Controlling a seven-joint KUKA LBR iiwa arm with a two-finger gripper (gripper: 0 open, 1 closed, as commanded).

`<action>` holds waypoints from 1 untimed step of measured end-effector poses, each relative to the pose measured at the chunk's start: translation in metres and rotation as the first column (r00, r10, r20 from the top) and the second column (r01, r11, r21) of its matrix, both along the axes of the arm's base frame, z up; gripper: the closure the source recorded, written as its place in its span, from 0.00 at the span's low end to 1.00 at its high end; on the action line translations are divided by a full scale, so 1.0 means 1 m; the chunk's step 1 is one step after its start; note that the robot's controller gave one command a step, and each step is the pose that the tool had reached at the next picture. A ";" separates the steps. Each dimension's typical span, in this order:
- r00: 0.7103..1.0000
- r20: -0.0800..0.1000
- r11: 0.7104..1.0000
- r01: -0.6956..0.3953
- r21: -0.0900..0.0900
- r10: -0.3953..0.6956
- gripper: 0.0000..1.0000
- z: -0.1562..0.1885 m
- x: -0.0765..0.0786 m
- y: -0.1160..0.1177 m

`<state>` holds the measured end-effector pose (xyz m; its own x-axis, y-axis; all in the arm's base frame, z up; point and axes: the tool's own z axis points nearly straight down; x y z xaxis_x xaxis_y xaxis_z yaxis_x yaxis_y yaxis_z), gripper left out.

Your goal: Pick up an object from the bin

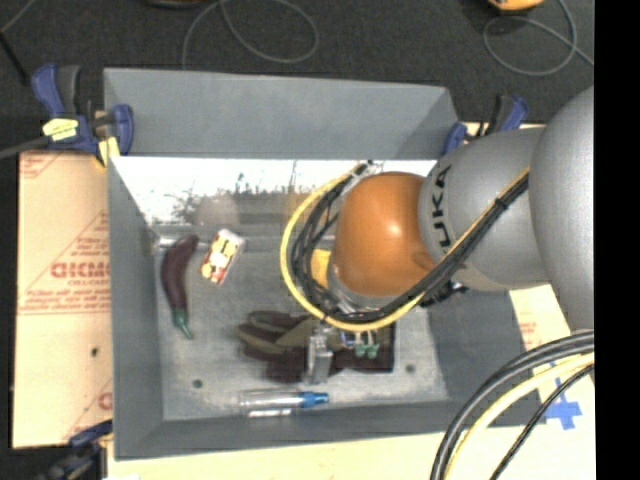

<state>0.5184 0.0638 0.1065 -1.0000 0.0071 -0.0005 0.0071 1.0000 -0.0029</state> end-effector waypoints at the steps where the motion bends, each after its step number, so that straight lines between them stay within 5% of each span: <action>1: 0.997 0.003 0.997 0.080 0.008 -0.080 1.00 -0.029 0.026 0.014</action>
Offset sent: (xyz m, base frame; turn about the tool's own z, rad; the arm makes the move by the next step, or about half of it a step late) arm 0.0000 0.0000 0.0000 0.0000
